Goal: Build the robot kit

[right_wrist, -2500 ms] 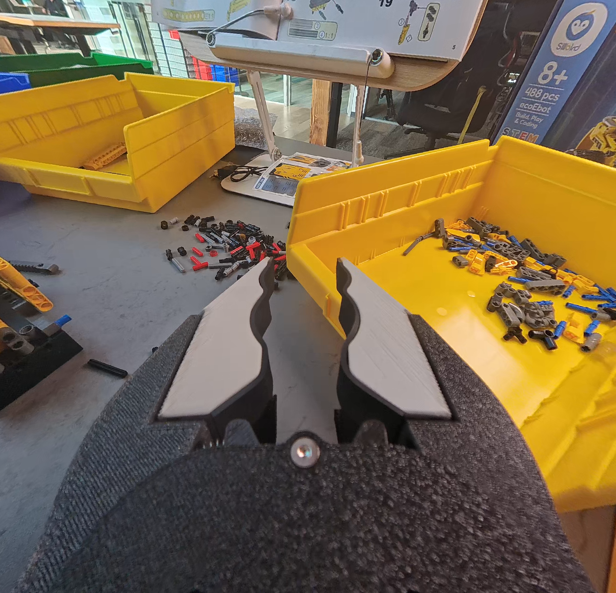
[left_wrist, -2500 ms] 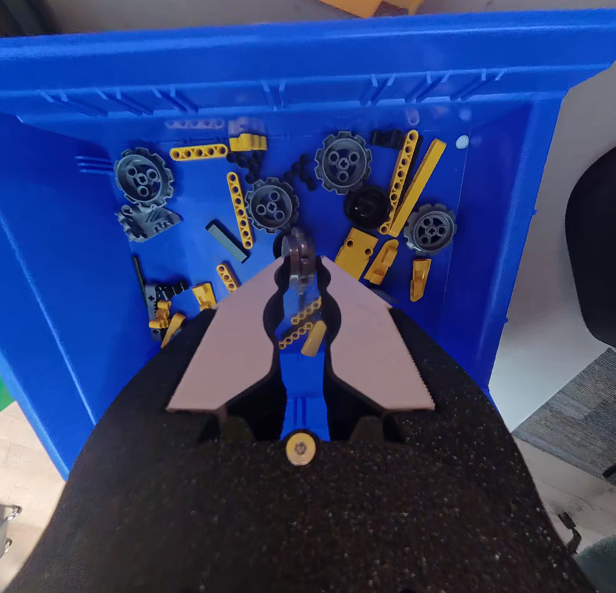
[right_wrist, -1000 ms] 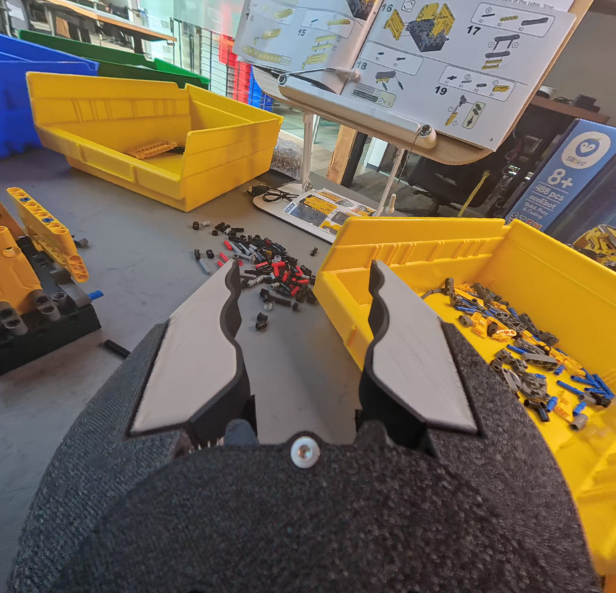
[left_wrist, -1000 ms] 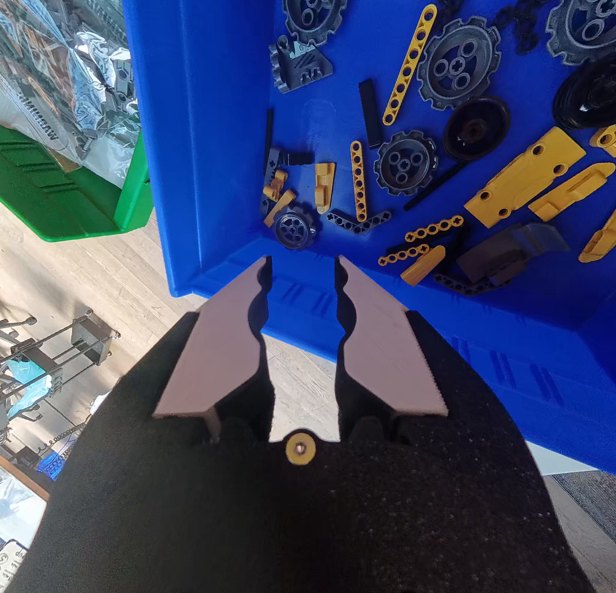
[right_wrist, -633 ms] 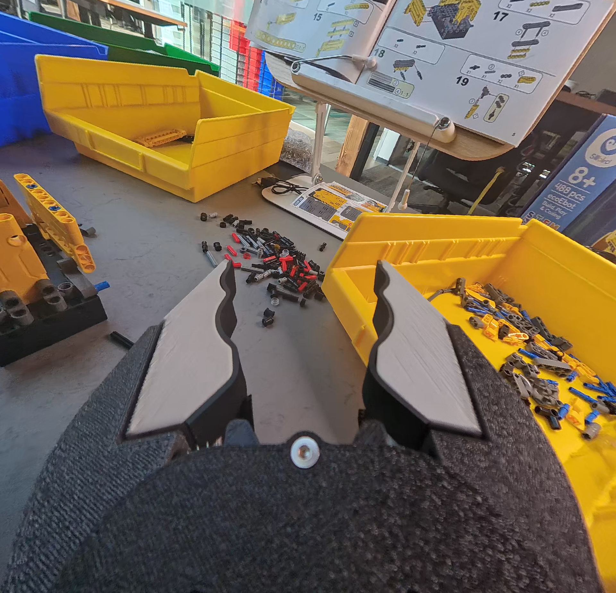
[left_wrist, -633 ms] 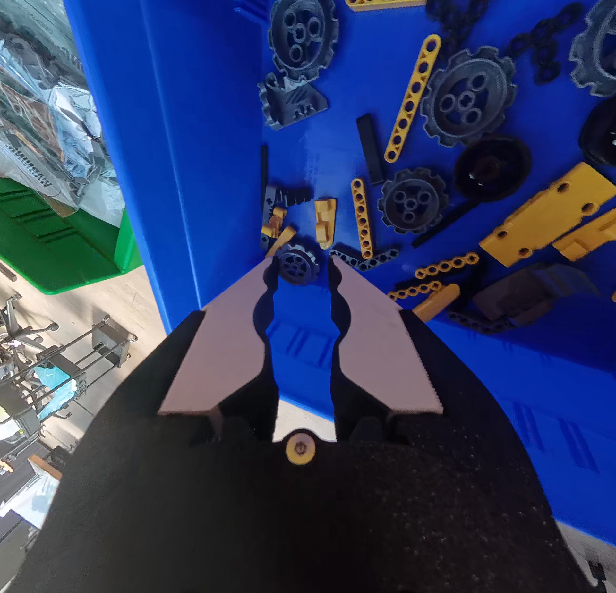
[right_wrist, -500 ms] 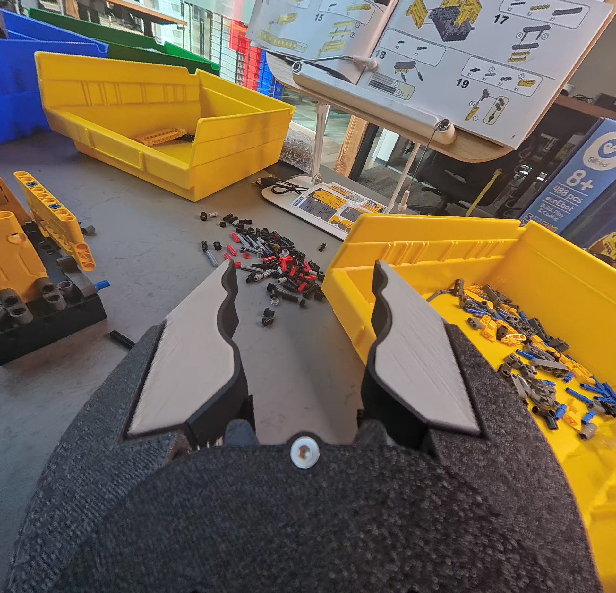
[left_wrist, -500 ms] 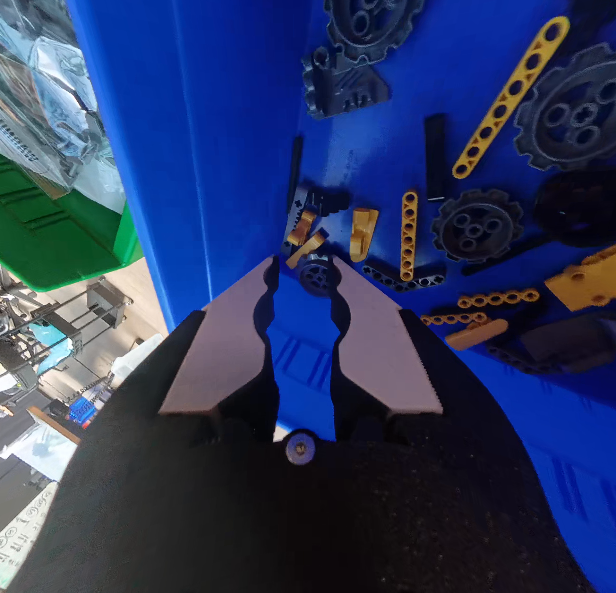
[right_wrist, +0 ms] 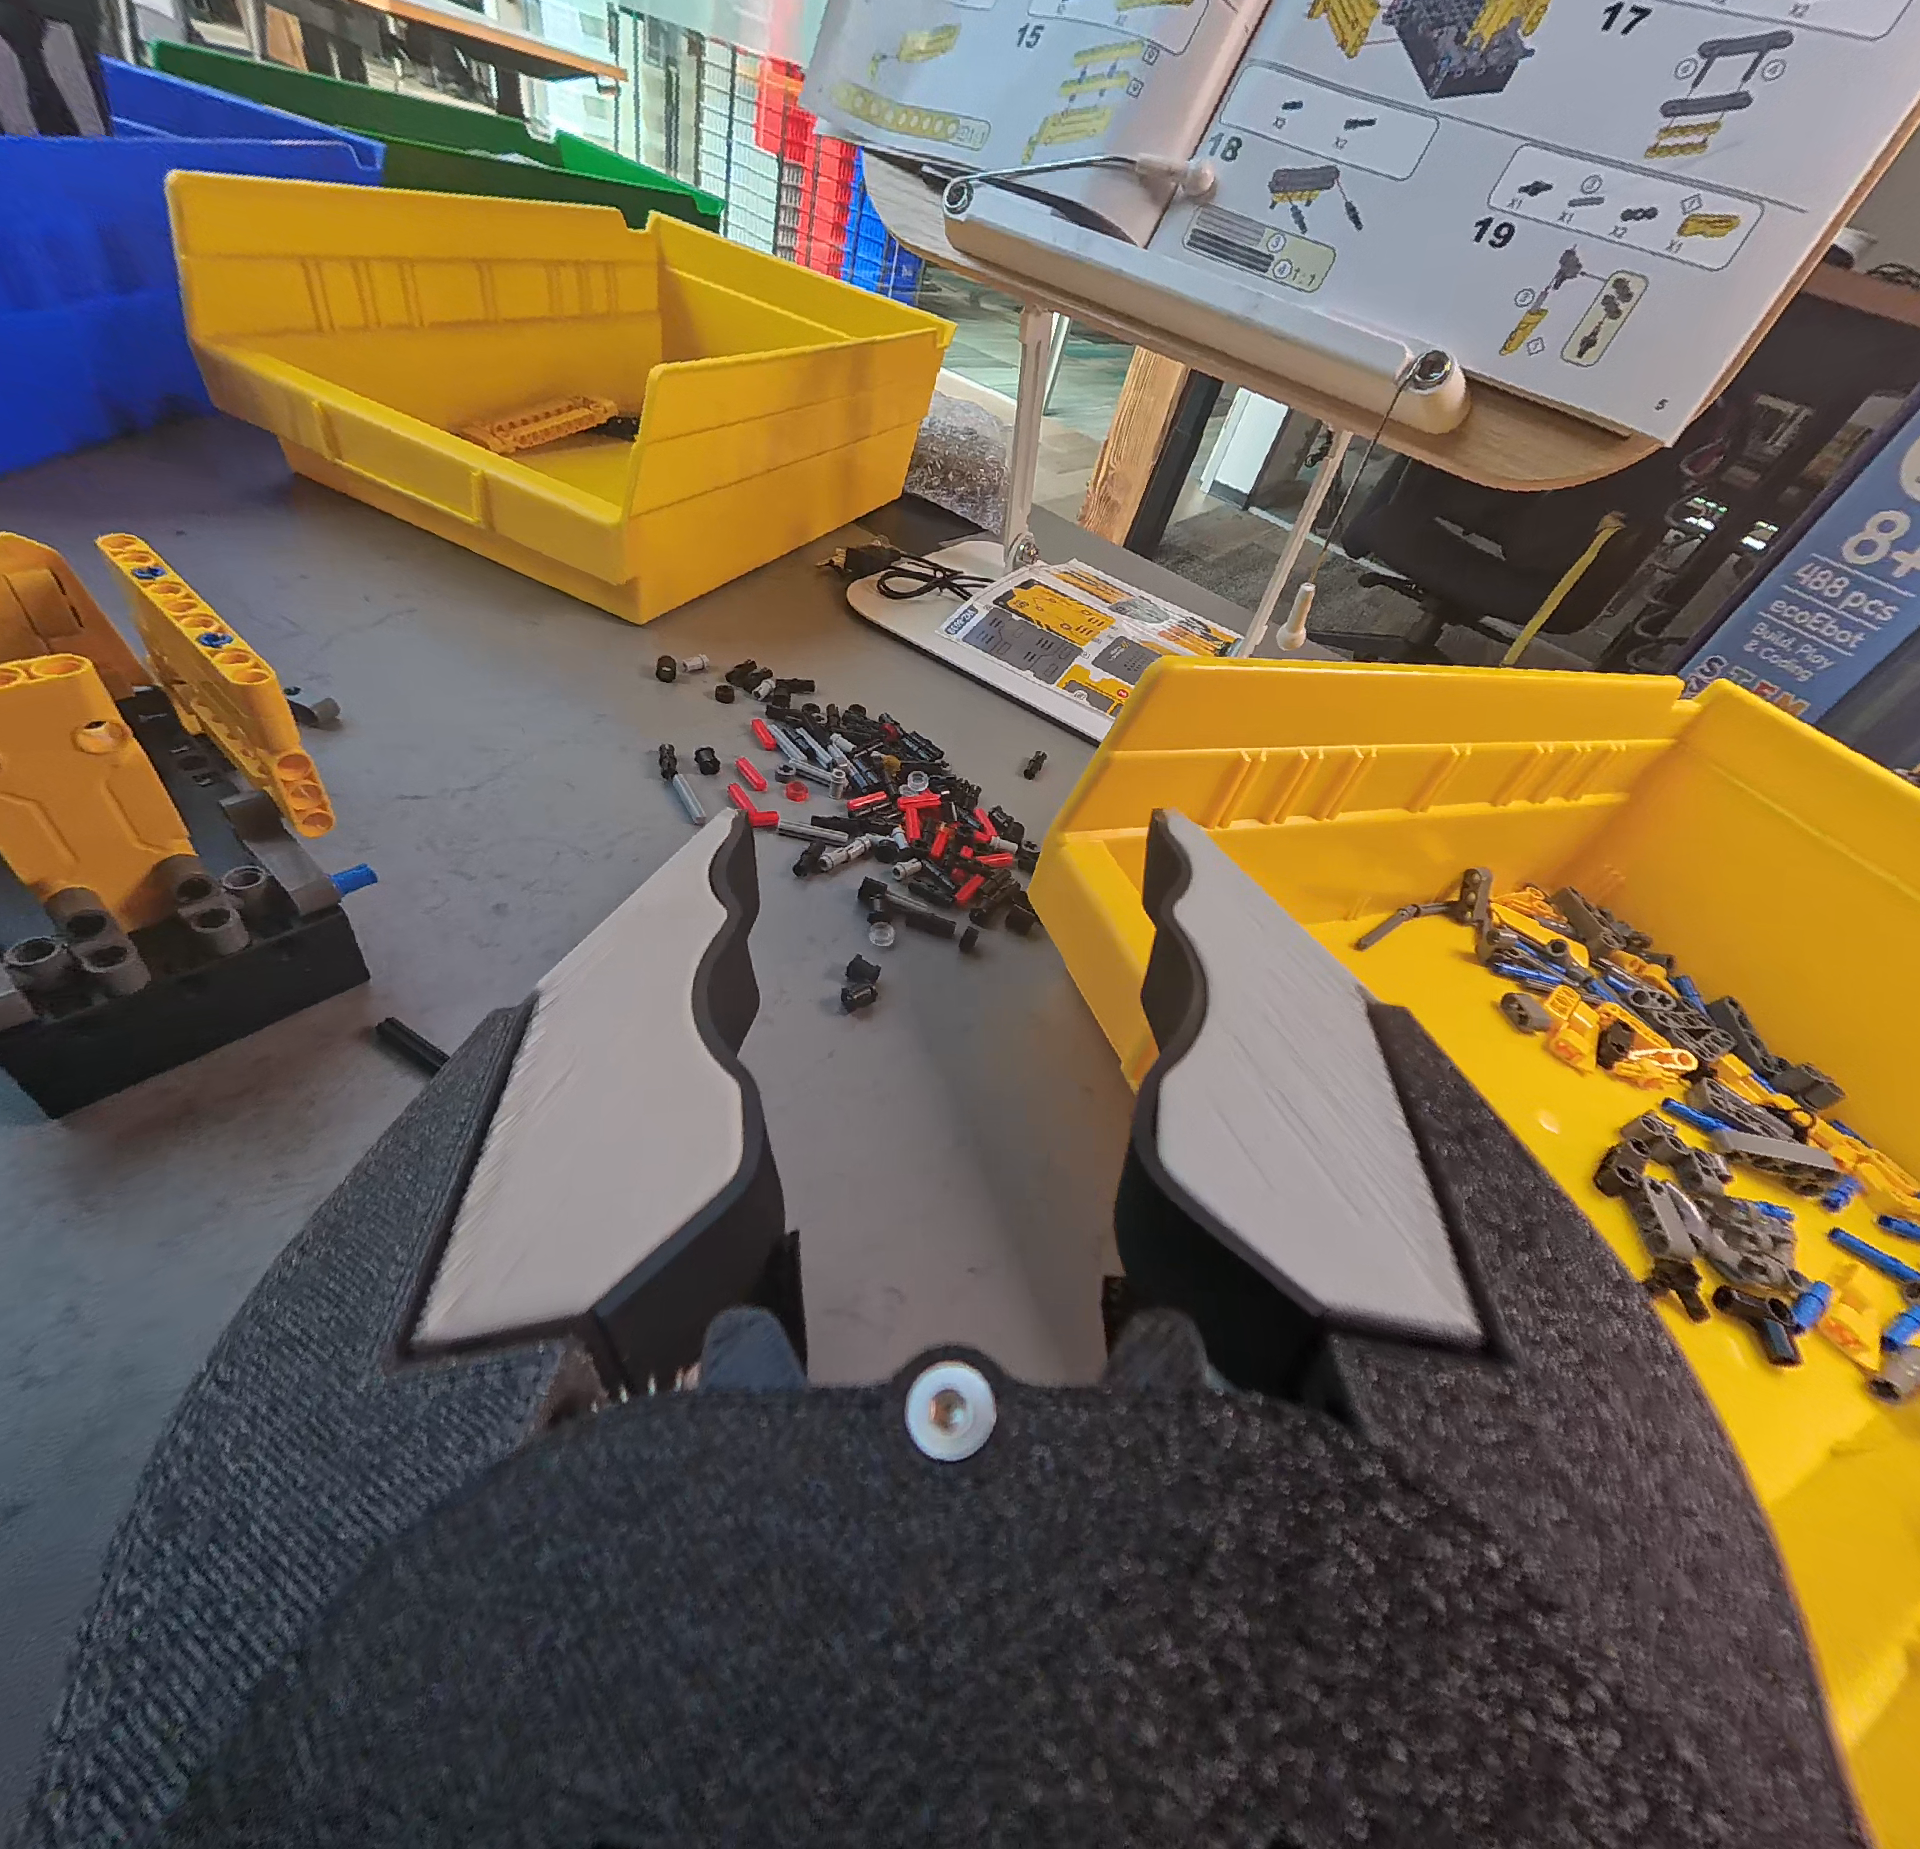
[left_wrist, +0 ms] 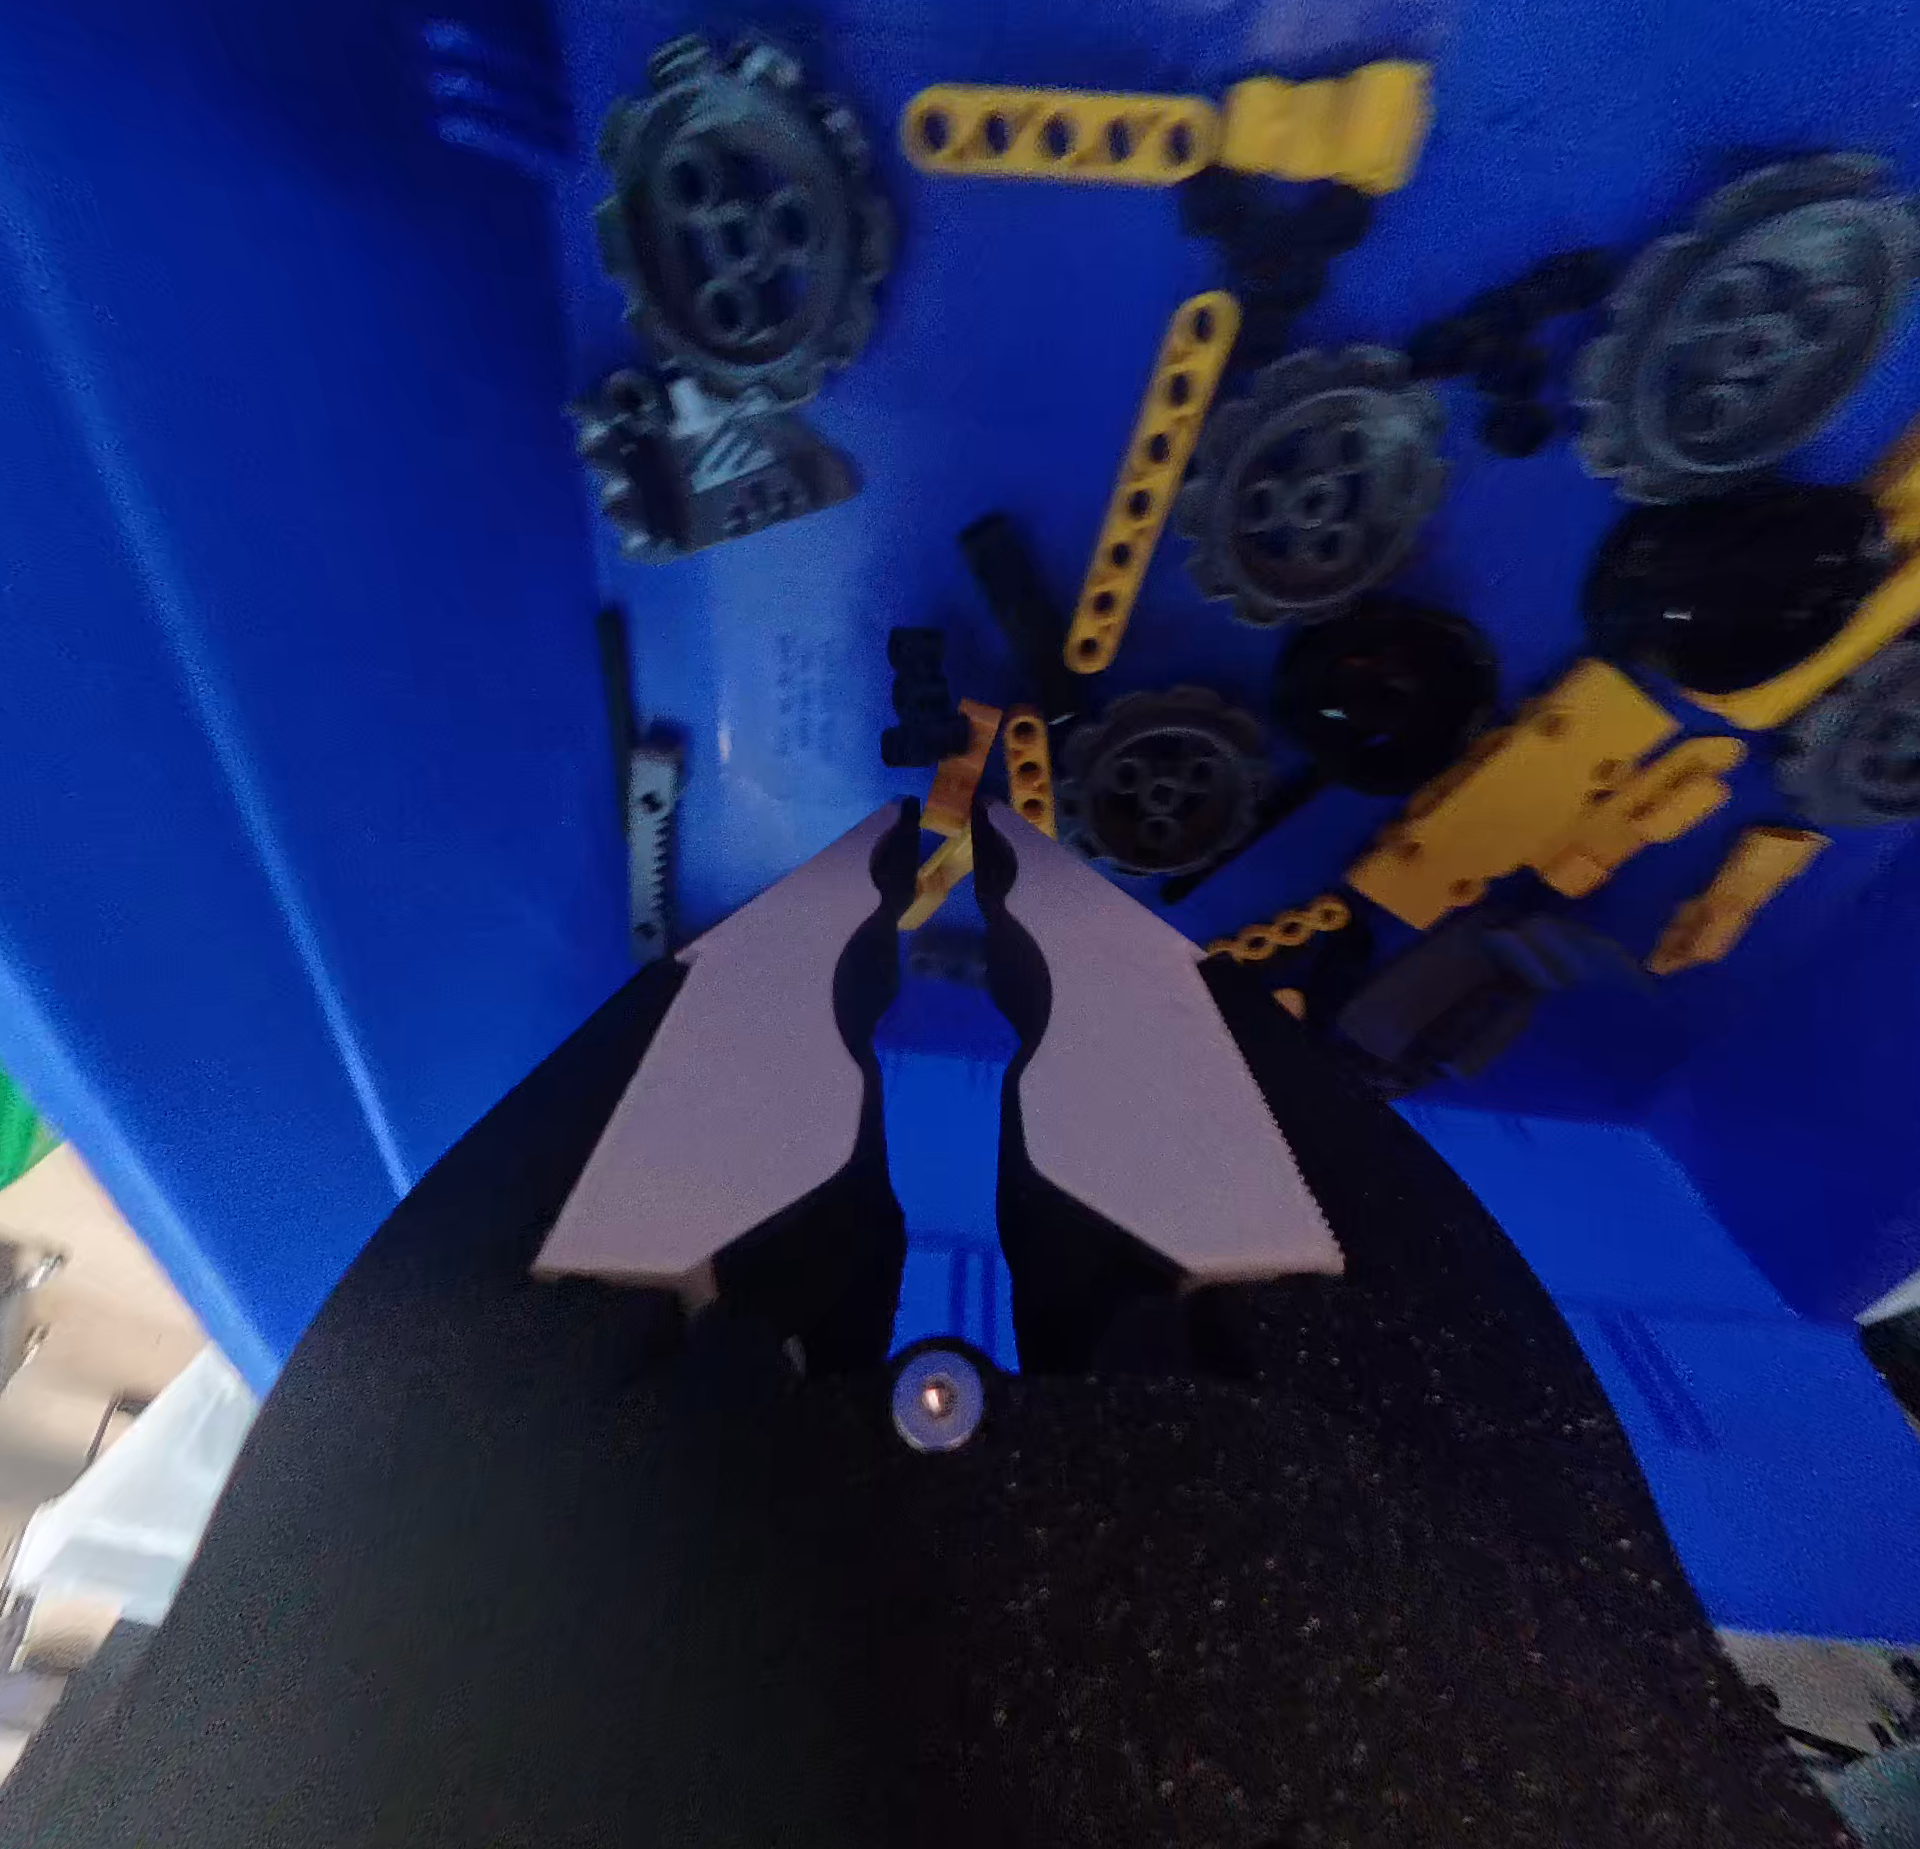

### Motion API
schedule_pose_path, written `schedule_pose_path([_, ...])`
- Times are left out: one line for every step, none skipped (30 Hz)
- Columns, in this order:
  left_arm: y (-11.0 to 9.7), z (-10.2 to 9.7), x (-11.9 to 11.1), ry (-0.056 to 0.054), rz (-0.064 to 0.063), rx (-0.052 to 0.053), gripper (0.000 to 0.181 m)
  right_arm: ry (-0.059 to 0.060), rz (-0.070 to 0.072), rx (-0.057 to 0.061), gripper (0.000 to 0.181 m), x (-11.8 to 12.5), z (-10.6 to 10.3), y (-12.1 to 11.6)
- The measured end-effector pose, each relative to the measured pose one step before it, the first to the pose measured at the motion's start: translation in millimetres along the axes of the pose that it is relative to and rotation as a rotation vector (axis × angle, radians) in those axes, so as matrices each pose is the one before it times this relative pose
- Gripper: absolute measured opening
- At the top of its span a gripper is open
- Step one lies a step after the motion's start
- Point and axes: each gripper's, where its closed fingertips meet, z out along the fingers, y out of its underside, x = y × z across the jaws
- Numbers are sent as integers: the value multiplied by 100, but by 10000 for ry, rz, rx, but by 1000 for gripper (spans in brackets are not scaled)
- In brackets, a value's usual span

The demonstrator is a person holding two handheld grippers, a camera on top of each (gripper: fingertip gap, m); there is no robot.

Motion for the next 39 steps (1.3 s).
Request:
schedule_pose_path([-244,-399,1016,469,56,234,8,-28,-18,27,74,-58,-31,-48])
schedule_pose_path([24,-373,504,301,-163,59,13,-41,-10,25,73,-76,-19,-46])
schedule_pose_path([-5,-379,-236,-37,-210,117,22,-36,-12,9,73,-73,3,-20])
schedule_pose_path([-151,-420,-1059,-475,-235,232,24,-21,-16,-8,73,-35,8,4])
schedule_pose_path([-66,-331,-1358,-596,-315,168,23,-21,-16,-14,72,-54,19,17])
schedule_pose_path([91,-167,-1468,-664,-306,12,23,-20,-17,-13,72,-47,11,17])
schedule_pose_path([131,15,-1458,-734,-169,-63,23,-10,-19,-1,72,-35,5,-9])
schedule_pose_path([106,198,-1087,-621,-30,-91,23,4,-15,2,71,-14,-10,2])
schedule_pose_path([75,352,-706,-497,67,-133,21,3,-8,-1,71,-3,4,-3])
schedule_pose_path([114,427,-518,-501,191,-211,19,7,1,-5,71,9,-3,6])
schedule_pose_path([79,392,-325,-470,320,-232,9,8,8,-5,70,21,6,20])
schedule_pose_path([0,313,-176,-382,310,-201,3,1,12,-8,70,10,3,15])
schedule_pose_path([-29,289,82,-172,191,-170,0,-1,14,-20,70,15,22,39])
schedule_pose_path([42,351,425,116,66,-185,3,-7,12,-24,70,-8,33,38])
schedule_pose_path([161,473,621,299,0,-243,11,-4,1,-24,70,-4,22,48])
schedule_pose_path([156,457,359,145,32,-234,17,2,-9,-17,70,-5,17,25])
schedule_pose_path([-50,202,-156,-186,125,-67,15,-1,-11,0,69,-17,2,4])
schedule_pose_path([-130,81,-327,-267,119,31,10,0,-13,2,69,-13,2,-9])
schedule_pose_path([-54,117,-155,-126,48,19,6,6,-5,-2,69,2,-6,1])
schedule_pose_path([-63,37,-103,-49,40,61,6,-6,5,-8,69,-10,17,7])
schedule_pose_path([-27,30,-57,4,46,72,6,-11,0,-17,68,-8,16,32])
schedule_pose_path([14,2,14,84,58,80,6,-21,-3,-16,68,-41,17,25])
schedule_pose_path([27,-27,57,168,-3,63,6,-16,-12,-10,68,-34,15,5])
schedule_pose_path([10,-30,54,201,-23,60,6,-15,-23,-11,68,-51,19,19])
schedule_pose_path([-3,-88,136,243,48,87,6,-10,-25,-6,68,-41,-1,6])
schedule_pose_path([-39,-167,370,378,43,131,6,11,-20,6,67,-10,-4,-17])
schedule_pose_path([-136,-231,554,467,-50,189,6,12,-20,11,67,-1,-18,-19])
schedule_pose_path([-203,-246,656,450,-56,211,6,16,-13,12,67,15,-23,-27])
schedule_pose_path([-179,-221,666,355,52,178,5,12,2,13,67,16,-15,-24])
schedule_pose_path([-138,-181,586,231,109,122,5,-11,9,7,67,-9,0,-5])
schedule_pose_path([-104,-128,493,143,87,85,5,-14,9,-11,66,-6,23,15])
schedule_pose_path([-73,-123,280,36,55,76,5,-22,8,-21,66,-32,22,34])
schedule_pose_path([-36,-129,65,-60,18,71,5,-32,-3,-25,66,-56,35,42])
schedule_pose_path([-7,-148,-28,-81,-5,71,6,-18,-20,-28,66,-47,34,40])
schedule_pose_path([5,-156,-53,-55,-39,70,6,-13,-24,-21,66,-42,25,31])
schedule_pose_path([54,-138,-50,-19,-55,37,11,-7,-23,-17,66,-43,24,24])
schedule_pose_path([157,-71,-118,-39,-46,-35,15,6,-23,-17,66,-9,10,31])
schedule_pose_path([231,-8,-160,-48,-37,-82,18,4,-11,-14,66,-9,15,19])
schedule_pose_path([186,76,-73,10,-32,-79,21,1,-6,-12,66,-8,21,17])
